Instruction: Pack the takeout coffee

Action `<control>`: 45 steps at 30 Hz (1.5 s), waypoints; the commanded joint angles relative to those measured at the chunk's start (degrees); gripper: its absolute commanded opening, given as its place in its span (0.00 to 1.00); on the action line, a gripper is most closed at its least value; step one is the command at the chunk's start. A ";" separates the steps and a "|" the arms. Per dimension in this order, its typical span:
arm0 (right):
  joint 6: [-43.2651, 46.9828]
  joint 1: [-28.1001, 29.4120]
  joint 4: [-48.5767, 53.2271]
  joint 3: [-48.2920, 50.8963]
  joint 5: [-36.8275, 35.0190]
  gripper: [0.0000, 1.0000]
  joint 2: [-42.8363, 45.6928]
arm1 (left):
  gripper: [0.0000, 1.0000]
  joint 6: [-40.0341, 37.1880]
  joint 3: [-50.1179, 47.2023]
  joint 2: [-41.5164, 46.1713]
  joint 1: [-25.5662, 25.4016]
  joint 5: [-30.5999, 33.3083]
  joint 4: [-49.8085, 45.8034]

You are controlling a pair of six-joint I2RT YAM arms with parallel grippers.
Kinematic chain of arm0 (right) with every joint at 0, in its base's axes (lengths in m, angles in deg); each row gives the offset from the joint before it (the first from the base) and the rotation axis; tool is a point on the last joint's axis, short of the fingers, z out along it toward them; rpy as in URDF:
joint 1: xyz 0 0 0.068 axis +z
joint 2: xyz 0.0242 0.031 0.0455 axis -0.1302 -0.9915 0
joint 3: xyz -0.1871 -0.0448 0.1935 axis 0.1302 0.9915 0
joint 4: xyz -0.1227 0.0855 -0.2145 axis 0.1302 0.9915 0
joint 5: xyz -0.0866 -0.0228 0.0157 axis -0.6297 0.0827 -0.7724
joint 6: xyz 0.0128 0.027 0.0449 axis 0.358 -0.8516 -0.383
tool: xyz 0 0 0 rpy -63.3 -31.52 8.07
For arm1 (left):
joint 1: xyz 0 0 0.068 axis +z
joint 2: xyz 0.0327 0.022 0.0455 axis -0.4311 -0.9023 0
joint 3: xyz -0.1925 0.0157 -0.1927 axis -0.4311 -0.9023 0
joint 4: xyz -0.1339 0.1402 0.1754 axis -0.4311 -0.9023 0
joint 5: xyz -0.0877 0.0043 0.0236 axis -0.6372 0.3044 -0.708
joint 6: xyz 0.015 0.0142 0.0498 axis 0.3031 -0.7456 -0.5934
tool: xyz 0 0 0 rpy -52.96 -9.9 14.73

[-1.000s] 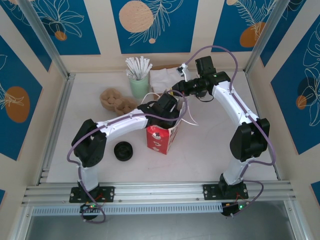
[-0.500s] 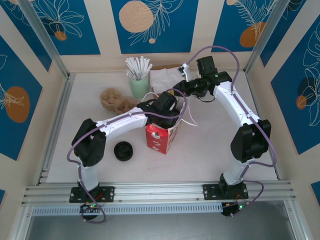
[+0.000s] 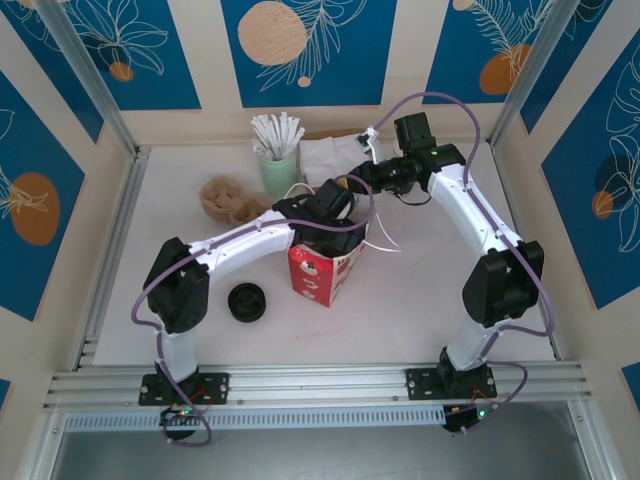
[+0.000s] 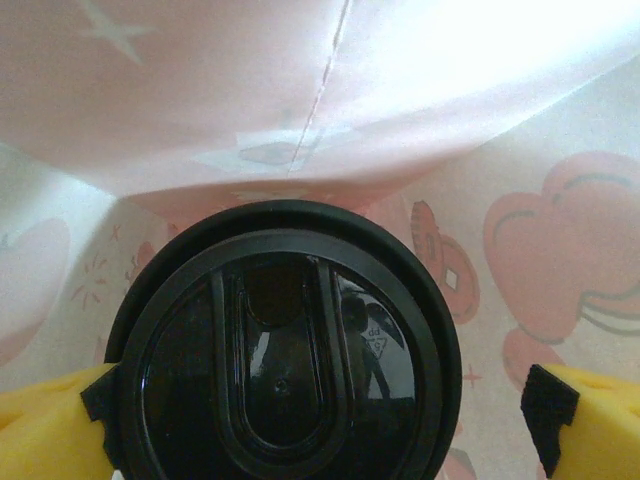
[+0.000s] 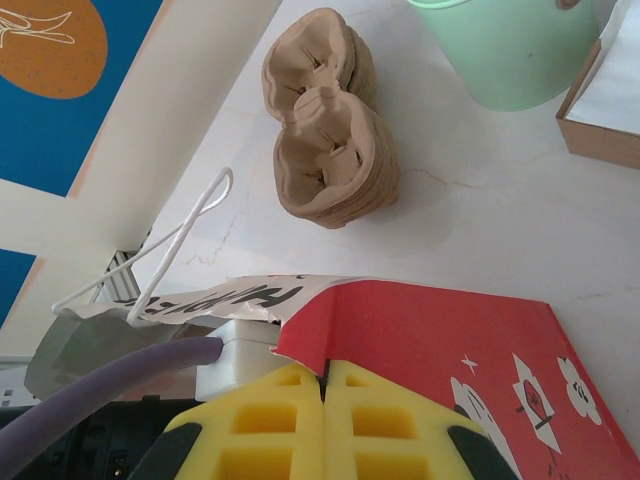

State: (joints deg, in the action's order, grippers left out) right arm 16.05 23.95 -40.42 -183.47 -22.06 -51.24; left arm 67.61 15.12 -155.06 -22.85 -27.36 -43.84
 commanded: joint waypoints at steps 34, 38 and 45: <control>0.75 0.13 6.64 -2.33 -7.05 0.00 0.82 | 0.99 2.22 3.04 7.37 0.03 2.42 -1.89; 0.68 -0.01 6.70 -3.54 -7.30 0.00 -0.36 | 0.99 3.37 1.54 9.20 -0.01 1.42 -1.52; 0.57 -0.03 6.55 -3.56 -7.03 0.00 -0.64 | 0.99 5.03 1.80 10.00 0.03 -0.74 -0.63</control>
State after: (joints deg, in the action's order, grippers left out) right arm 16.09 23.95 -36.55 -186.29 -28.95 -51.15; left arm 71.17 15.82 -146.95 -23.06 -26.66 -46.57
